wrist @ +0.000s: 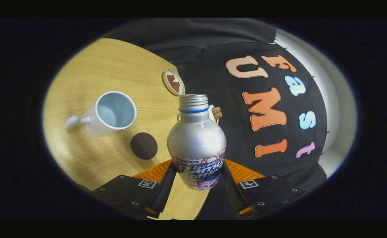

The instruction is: Take the bottle from table, then pour the juice into the cup, finally place the bottle on the coaster

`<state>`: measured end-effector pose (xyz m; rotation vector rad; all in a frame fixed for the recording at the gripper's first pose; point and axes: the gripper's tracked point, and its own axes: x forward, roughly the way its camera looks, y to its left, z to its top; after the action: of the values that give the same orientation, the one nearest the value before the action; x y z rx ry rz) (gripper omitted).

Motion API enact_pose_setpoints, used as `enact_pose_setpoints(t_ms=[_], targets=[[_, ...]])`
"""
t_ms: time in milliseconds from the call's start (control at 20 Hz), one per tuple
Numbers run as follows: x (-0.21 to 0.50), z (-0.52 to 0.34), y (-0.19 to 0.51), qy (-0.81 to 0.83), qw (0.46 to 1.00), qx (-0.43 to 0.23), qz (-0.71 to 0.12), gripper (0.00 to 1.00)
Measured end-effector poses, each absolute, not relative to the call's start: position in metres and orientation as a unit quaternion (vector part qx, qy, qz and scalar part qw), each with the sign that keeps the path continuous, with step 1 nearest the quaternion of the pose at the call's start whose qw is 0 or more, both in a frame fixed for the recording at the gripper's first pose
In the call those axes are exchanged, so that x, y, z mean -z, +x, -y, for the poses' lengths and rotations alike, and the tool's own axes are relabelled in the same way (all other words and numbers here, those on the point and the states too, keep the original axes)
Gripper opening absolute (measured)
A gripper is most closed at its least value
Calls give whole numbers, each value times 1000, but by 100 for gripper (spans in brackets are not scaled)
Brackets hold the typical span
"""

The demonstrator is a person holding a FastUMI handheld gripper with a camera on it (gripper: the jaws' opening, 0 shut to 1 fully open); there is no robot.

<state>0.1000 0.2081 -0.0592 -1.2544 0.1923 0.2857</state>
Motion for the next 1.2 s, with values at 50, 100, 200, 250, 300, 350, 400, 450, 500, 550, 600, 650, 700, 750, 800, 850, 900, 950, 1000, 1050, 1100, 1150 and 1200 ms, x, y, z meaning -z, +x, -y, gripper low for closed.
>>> enact_pose_setpoints(t_ms=[50,100,200,250,300,350,400,450,500,550,600,650,700,750,800,850,900,950,1000,1050,1100,1150,1200], targets=[[57,-206,99,-555,815,-136,-93,75],[53,-203,97,-527,833,-138,-94,75],[46,-198,100,-466,868,-140,-98,75],[44,-196,99,-433,884,-143,-103,75],[40,-194,97,-391,902,-148,-106,75],[37,-188,97,-358,914,-153,-111,75],[35,-184,98,-332,924,-153,-113,75],[32,-180,99,-307,933,-150,-113,75],[29,-175,101,-284,940,-148,-113,75],[31,-173,104,-260,947,-151,-115,75],[32,-172,105,-230,953,-155,-118,75],[33,-171,107,-195,960,-161,-121,75],[35,-173,110,-160,965,-169,-124,75],[37,-174,110,-127,968,-175,-128,75],[40,-175,111,-100,970,-180,-132,75],[45,-174,115,-79,970,-184,-137,75],[50,-175,120,-61,971,-185,-141,75],[56,-176,123,-45,970,-187,-146,75],[63,-179,127,-30,970,-190,-149,75],[69,-182,131,-17,969,-193,-154,75],[77,-186,134,-7,967,-198,-159,75],[82,-187,138,1,966,-199,-163,75],[88,-189,142,8,965,-200,-168,75]])
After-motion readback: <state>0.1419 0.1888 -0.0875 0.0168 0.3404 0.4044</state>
